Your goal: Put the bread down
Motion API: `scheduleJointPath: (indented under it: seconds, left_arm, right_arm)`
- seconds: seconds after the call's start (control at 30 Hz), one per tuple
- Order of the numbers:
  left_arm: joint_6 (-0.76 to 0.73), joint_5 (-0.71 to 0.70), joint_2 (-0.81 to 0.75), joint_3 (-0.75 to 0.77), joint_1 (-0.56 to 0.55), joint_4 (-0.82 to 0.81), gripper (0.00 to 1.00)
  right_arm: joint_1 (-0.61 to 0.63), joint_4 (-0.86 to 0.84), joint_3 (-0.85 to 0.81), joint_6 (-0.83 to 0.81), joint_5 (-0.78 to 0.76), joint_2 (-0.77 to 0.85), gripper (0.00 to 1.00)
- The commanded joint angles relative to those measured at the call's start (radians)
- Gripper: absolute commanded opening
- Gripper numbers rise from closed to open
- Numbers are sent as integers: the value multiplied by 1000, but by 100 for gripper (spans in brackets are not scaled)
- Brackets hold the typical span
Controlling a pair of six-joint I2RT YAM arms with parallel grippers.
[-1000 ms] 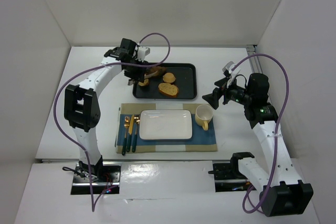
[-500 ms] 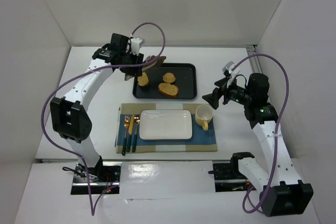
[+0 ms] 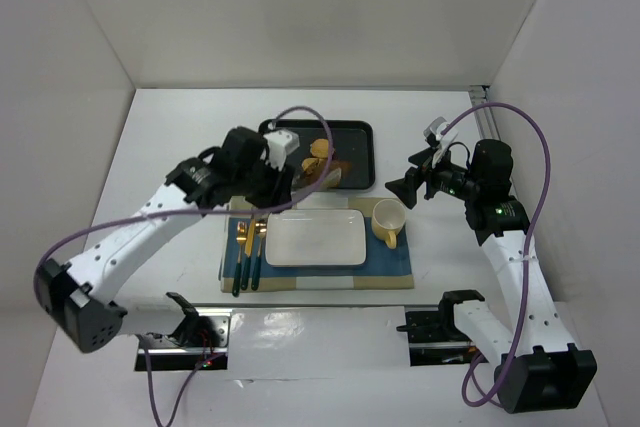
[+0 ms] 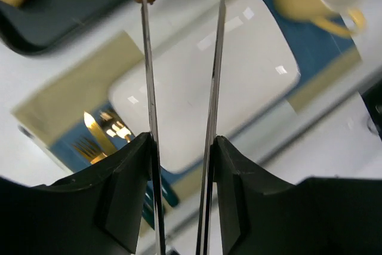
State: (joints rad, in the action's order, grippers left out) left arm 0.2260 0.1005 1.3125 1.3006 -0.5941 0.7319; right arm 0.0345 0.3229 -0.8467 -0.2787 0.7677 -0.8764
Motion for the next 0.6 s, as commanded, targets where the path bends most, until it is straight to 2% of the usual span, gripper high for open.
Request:
scheduleJointPath:
  seconds: [0.0, 0.2, 0.4, 0.57]
  left_arm:
    - [136, -67, -122, -93, -88, 9, 0]
    - [237, -111, -263, -227, -228, 53, 0]
    - [248, -122, -263, -294, -268, 86, 0]
    - [257, -131, -196, -294, -302, 84, 0]
  right_arm:
    - [-4, -2, -29, -8, 5, 17, 100]
    - [-4, -2, -29, -17, 5, 8, 100]
    - [-4, -12, -29, -17, -4, -1, 100]
    - [-4, -12, -29, -17, -4, -1, 100]
